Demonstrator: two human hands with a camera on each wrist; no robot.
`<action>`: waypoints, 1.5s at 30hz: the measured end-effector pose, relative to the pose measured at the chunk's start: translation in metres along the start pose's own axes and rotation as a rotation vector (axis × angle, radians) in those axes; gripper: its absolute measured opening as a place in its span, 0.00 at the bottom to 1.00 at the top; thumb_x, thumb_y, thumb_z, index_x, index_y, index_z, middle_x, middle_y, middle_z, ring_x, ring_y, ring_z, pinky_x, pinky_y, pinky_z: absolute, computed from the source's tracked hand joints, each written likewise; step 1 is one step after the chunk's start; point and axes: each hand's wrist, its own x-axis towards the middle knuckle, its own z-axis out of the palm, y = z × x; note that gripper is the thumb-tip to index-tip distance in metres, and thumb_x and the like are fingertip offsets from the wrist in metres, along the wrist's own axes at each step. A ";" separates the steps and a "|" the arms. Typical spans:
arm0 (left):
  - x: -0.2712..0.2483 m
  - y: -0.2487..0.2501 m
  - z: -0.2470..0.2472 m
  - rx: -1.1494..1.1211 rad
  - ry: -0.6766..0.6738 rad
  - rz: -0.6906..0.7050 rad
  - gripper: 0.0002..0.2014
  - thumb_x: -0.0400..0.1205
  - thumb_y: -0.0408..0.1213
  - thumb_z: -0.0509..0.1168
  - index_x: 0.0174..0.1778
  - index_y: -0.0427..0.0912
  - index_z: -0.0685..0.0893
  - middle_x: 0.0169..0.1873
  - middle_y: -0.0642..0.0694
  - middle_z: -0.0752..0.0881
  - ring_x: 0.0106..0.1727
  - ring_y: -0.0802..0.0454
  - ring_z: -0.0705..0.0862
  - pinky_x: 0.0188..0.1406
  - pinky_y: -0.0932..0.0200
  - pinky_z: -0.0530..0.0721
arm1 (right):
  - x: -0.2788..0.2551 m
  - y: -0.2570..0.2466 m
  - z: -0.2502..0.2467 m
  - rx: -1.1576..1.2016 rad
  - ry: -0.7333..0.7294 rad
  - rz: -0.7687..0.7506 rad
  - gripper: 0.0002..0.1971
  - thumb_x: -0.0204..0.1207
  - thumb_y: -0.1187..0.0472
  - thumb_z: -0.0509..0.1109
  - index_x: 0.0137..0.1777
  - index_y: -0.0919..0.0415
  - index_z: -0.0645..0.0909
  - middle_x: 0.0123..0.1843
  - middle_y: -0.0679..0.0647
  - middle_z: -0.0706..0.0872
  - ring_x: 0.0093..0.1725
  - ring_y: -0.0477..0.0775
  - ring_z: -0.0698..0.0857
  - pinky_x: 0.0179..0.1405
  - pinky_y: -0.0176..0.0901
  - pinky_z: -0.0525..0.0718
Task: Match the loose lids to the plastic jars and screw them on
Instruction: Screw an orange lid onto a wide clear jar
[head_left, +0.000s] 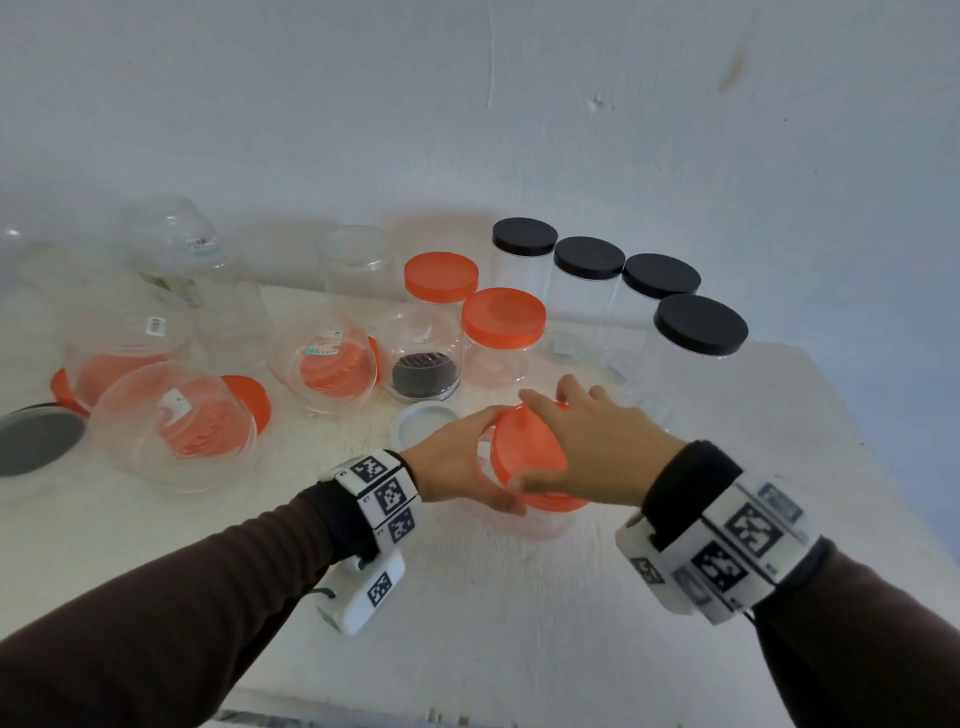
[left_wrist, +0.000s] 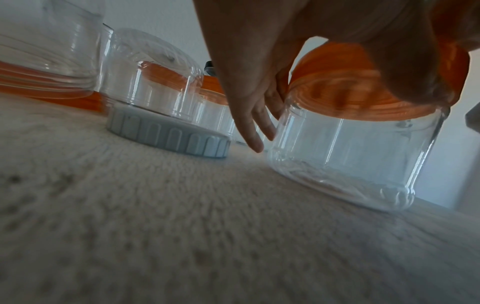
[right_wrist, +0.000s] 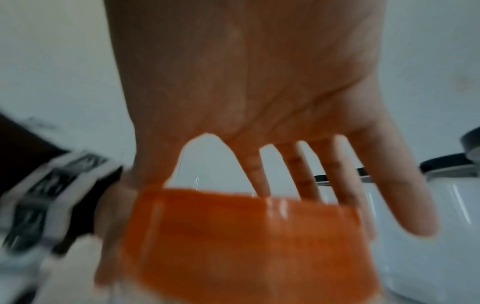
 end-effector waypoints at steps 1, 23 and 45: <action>0.000 0.000 0.000 0.002 0.007 0.003 0.48 0.61 0.38 0.83 0.75 0.47 0.64 0.64 0.53 0.77 0.66 0.55 0.76 0.67 0.57 0.75 | 0.000 0.005 -0.004 0.055 -0.058 -0.054 0.45 0.68 0.33 0.68 0.80 0.40 0.47 0.80 0.50 0.52 0.75 0.60 0.60 0.67 0.56 0.73; 0.001 -0.003 -0.002 0.004 -0.035 -0.001 0.50 0.62 0.38 0.82 0.77 0.46 0.60 0.66 0.53 0.74 0.68 0.55 0.73 0.68 0.59 0.73 | 0.004 -0.006 -0.002 -0.052 0.034 0.025 0.44 0.65 0.26 0.62 0.78 0.44 0.56 0.71 0.54 0.65 0.65 0.60 0.70 0.56 0.50 0.75; 0.001 -0.003 -0.001 -0.031 -0.039 0.006 0.52 0.55 0.50 0.82 0.74 0.50 0.64 0.65 0.56 0.76 0.66 0.59 0.75 0.65 0.65 0.74 | 0.002 0.005 -0.012 0.009 -0.126 -0.199 0.41 0.67 0.46 0.76 0.75 0.28 0.55 0.75 0.46 0.58 0.69 0.57 0.63 0.61 0.50 0.75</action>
